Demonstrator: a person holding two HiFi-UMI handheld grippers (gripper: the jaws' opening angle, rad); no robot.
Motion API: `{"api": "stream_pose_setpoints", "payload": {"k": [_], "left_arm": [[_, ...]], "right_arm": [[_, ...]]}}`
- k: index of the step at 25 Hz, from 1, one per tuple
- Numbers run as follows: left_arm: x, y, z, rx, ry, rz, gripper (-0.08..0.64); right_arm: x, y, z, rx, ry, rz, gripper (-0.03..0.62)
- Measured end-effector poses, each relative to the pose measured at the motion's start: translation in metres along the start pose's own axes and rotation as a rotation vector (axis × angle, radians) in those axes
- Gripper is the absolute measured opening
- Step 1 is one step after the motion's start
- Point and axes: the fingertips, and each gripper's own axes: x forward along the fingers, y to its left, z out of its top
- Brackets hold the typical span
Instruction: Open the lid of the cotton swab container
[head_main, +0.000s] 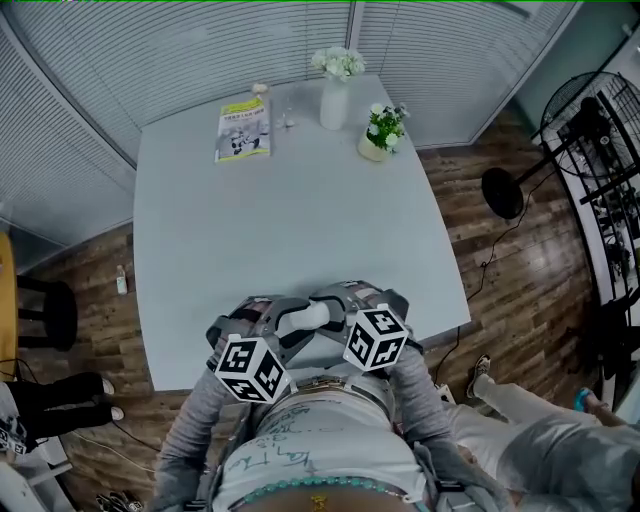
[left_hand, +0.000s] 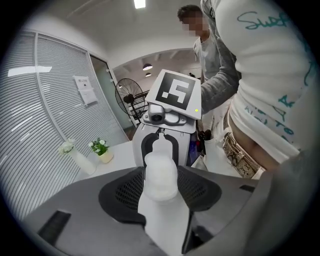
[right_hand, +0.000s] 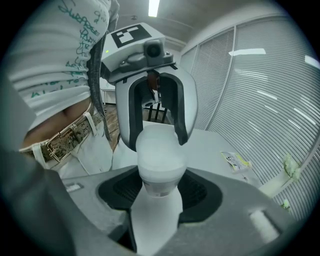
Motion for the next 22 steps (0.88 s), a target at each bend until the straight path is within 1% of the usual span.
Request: {"api": "stream_pose_setpoints", "payload": {"k": [7,12,20,22], "left_arm": [[-0.0049,-0.0005,0.0006,-0.004,-0.001,-0.038,0.195],[-0.0051,-0.0030,-0.0019,-0.009,0.001,-0.070,0.193],[-0.0073,-0.0028,-0.0041,-0.015,0.015,-0.086,0.193],[-0.0081,-0.0030,-0.0045,-0.035,0.011,-0.098,0.193]], "right_arm": [[-0.0022,-0.0003,0.0040,-0.018,-0.008,-0.018,0.218],[-0.0010,0.0024,0.0040,-0.025,-0.012,-0.016,0.216],[0.0016,0.0022,0.0070,-0.019,-0.039,-0.016,0.216],[0.0034,0.0022,0.0072,-0.027,-0.042,-0.018,0.216]]}}
